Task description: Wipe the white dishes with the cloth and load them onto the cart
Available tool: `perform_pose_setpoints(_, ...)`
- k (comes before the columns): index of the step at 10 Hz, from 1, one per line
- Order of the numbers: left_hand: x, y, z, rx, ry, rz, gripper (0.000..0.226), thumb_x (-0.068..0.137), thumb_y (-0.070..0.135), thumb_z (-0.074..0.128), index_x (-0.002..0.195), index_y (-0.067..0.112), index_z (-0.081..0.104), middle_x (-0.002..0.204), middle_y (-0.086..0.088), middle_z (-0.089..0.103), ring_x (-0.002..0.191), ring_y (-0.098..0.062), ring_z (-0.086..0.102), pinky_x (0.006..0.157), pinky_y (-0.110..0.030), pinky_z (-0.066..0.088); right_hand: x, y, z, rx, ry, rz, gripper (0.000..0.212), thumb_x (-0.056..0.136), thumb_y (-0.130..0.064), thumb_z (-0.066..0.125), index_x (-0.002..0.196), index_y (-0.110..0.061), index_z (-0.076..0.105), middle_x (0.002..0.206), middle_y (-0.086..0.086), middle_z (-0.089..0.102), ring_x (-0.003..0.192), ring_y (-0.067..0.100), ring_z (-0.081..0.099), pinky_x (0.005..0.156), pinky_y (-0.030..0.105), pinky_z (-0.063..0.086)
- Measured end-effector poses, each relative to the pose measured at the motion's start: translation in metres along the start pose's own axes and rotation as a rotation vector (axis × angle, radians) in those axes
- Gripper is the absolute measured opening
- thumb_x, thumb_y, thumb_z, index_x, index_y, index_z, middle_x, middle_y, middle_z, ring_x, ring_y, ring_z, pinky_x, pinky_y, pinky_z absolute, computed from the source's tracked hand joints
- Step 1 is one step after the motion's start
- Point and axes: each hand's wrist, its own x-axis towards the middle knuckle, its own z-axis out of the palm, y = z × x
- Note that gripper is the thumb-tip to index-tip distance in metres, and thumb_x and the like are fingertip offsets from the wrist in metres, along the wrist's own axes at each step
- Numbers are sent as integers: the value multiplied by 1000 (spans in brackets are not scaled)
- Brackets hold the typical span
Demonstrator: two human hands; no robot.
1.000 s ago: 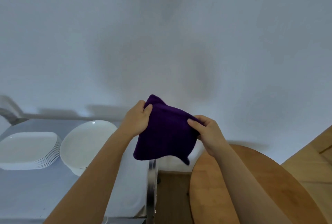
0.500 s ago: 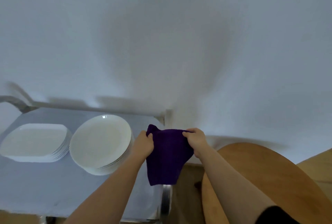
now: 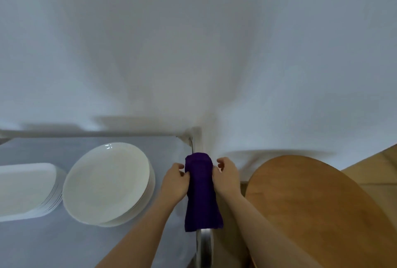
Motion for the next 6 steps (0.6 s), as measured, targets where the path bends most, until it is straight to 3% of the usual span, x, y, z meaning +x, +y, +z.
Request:
perform_pose_setpoints(1, -5, -5, -7, 59, 15, 67, 35, 96, 21, 46, 128, 9, 45, 109, -6, 58, 88, -13, 52, 78, -26, 40, -15, -4, -3, -94, 37, -193, 20, 95, -16, 46, 110, -15, 58, 102, -3, 58, 98, 11, 53, 79, 18, 36)
perform_pose_setpoints(2, -15, -6, -12, 120, 25, 162, 29, 95, 22, 47, 122, 11, 50, 103, -1, 58, 84, -10, 52, 75, -24, 39, -32, -13, -6, -183, 52, -343, 26, 94, -15, 45, 117, -12, 58, 111, 1, 59, 100, 12, 49, 85, 20, 37)
perform_pose_setpoints(3, -33, -10, -22, 185, 23, 231, 28, 95, 21, 47, 121, 12, 52, 110, -3, 59, 86, -9, 51, 75, -22, 37, -56, -21, -10, -286, 27, -462, 28, 94, -14, 44, 118, -12, 57, 115, 3, 59, 102, 17, 50, 89, 27, 41)
perform_pose_setpoints(6, -124, -38, -73, 261, 230, 280, 25, 91, 17, 49, 114, 9, 57, 108, -7, 61, 86, -13, 50, 76, -23, 35, -140, -19, -7, -377, -93, -579, 35, 94, -16, 44, 127, -13, 53, 125, 2, 56, 107, 17, 50, 93, 29, 43)
